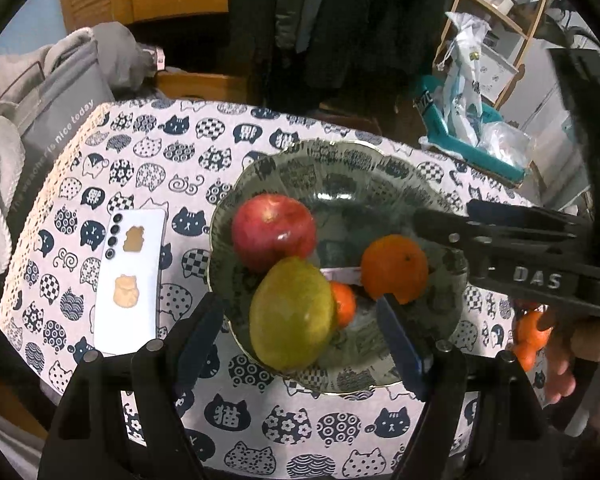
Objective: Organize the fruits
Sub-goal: 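Withdraw both tools from the bowl back toward the remaining fruit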
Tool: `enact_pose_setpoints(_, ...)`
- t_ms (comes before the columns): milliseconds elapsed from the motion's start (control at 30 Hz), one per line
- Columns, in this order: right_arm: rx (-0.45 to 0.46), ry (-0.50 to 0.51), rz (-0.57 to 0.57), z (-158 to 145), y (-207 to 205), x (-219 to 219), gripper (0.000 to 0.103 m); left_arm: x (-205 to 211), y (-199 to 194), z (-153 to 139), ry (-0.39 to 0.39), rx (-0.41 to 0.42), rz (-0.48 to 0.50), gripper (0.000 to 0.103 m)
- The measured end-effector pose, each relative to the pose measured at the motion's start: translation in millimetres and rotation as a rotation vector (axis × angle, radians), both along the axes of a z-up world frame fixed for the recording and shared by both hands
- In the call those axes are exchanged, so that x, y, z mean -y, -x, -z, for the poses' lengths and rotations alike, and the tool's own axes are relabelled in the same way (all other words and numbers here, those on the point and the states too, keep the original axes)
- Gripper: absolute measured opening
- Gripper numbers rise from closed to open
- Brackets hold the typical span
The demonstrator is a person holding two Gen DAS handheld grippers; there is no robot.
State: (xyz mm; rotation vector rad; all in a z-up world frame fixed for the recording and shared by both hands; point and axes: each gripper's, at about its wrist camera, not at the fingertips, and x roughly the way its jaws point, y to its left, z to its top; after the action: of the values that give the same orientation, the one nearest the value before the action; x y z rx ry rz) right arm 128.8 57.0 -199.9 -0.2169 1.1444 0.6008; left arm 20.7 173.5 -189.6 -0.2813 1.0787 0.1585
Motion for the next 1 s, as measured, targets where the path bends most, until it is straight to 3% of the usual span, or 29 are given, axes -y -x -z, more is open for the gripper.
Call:
enact_pose_setpoints(233, 0.143, 0.004, 0.039, -46, 12, 24, 0.078, 8, 2, -25, -0.01, 0.068, -0.002, 0.08)
enact_pose_setpoints(467, 0.222, -0.014, 0.084, -83, 25, 55, 0.078, 18, 5, -48, -0.008, 0.127, -0.001, 0.081)
enact_pose_setpoints(633, 0.262, -0.016, 0.102, -99, 36, 75, 0.078, 27, 9, -63, -0.019, 0.168, 0.008, 0.086)
enact_pose_setpoints(1000, 0.331, -0.03, 0.14, -126, 59, 118, 0.078, 50, 14, -90, -0.022, 0.234, 0.025, 0.086)
